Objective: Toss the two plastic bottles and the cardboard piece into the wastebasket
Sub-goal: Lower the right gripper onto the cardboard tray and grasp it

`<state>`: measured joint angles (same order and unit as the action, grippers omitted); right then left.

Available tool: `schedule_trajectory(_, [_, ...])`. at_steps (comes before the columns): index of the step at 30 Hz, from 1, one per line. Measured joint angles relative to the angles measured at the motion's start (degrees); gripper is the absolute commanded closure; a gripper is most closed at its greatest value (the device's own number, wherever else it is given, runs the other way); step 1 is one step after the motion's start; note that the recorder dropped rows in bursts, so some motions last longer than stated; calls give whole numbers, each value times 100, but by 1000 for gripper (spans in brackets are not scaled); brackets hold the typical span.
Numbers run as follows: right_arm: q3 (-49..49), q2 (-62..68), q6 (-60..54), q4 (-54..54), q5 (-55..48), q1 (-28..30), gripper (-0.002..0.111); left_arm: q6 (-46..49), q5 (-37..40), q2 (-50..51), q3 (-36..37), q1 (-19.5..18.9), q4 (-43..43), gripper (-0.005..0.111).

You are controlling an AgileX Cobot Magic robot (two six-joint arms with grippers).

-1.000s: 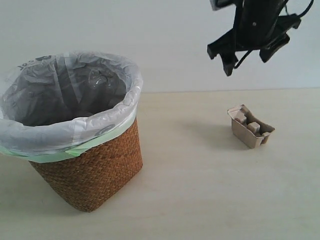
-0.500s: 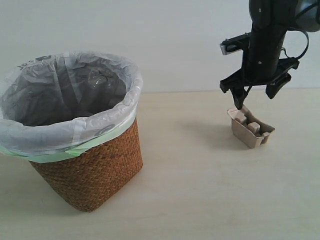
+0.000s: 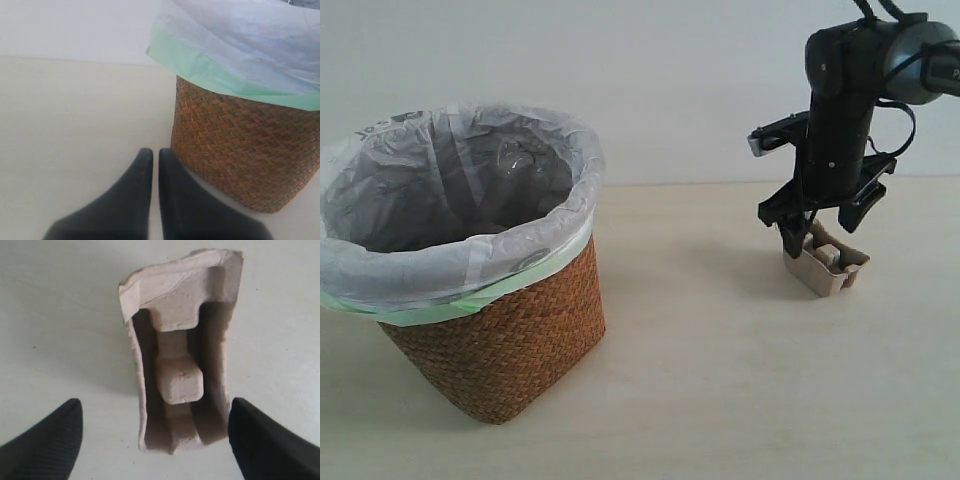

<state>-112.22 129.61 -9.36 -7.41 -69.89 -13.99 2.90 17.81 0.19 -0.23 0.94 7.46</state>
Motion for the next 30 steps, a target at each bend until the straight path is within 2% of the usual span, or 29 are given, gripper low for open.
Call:
schedule_trajectory(24, [0, 258, -258, -290, 600, 0, 37, 0, 0, 0, 0, 0, 0, 103])
schedule_trajectory(30, [-14, 660, -368, -435, 793, 0, 37, 0, 0, 0, 0, 0, 0, 103])
